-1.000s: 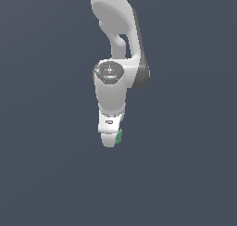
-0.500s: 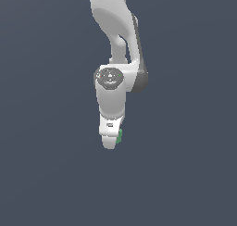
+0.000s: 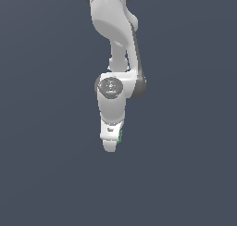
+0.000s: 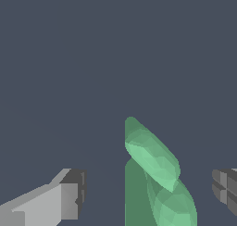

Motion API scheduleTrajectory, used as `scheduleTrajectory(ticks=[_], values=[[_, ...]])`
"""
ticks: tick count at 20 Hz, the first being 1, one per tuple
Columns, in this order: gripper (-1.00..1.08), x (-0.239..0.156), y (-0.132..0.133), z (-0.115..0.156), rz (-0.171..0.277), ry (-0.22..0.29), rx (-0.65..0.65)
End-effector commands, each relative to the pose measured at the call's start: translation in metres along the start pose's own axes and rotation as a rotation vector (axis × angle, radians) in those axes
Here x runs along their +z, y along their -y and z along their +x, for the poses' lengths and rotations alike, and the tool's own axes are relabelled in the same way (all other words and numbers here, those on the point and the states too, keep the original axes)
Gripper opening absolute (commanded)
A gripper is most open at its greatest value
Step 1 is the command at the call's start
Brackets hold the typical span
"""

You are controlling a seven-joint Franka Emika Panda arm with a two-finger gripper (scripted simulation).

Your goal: Pick up the object and move it to a goal position.

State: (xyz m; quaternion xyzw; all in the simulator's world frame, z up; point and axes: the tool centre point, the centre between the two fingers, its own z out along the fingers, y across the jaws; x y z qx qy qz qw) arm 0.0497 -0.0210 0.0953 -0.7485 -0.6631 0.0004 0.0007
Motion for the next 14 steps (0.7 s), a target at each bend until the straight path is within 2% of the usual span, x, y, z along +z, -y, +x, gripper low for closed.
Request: scheduleTrajectory(ticks=[1, 14], values=[[-1.0, -0.0001, -0.0008, 0.0001, -0.002, 0.0, 0.0], [-1.0, -0.0013, -0.001, -0.0035, -0.002, 0.0, 0.0]])
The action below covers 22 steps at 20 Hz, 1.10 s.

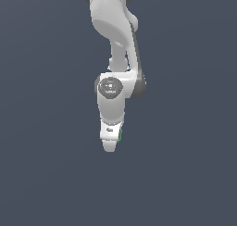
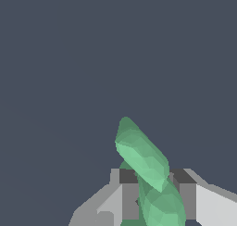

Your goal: Pick up the object and move it to a goal position.

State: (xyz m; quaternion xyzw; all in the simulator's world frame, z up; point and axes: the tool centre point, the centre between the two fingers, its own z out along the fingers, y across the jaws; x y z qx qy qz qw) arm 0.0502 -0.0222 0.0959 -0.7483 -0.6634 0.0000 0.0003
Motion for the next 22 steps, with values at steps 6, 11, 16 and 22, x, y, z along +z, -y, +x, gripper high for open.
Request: scheduleTrajectory(ticks=[6, 11, 16, 22], values=[[-1.0, -0.01, -0.002, -0.031, 0.0, 0.0, 0.001], [-1.0, -0.026, -0.005, -0.077, 0.0, 0.0, 0.001], [-1.0, -0.044, -0.009, -0.132, -0.001, 0.0, 0.001], [-1.0, -0.059, -0.014, -0.176, -0.001, 0.0, 0.001]])
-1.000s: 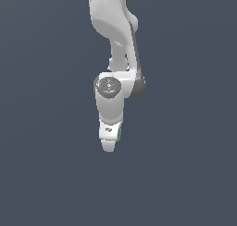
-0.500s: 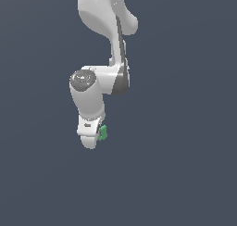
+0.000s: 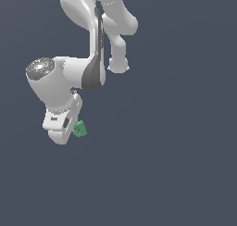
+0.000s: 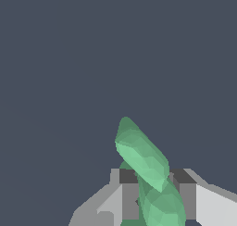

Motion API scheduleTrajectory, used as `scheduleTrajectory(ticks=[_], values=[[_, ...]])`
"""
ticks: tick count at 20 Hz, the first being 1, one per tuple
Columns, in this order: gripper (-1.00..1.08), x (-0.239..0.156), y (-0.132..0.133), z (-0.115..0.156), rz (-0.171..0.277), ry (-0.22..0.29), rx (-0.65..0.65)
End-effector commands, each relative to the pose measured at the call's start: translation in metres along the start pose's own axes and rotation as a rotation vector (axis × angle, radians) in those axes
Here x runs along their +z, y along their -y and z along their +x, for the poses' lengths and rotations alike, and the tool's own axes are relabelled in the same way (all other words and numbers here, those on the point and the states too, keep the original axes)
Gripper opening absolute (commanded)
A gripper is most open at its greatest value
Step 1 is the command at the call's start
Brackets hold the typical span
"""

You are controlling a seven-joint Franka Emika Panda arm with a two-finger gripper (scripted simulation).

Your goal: Pick up the object and move it to a goal position.

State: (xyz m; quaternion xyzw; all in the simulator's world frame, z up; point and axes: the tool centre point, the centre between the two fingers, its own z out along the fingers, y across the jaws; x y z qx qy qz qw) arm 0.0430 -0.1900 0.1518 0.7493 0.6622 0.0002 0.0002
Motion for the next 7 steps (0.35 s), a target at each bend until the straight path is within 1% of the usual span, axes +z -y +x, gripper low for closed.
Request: scheduleTrajectory(ticks=[1, 4, 7], values=[[-1.0, -0.005, -0.002, -0.014, 0.0, -0.001, -0.002], [-1.0, -0.008, -0.003, -0.023, 0.001, 0.0, -0.002], [-1.0, -0.009, -0.004, -0.025, 0.001, 0.0, -0.002]])
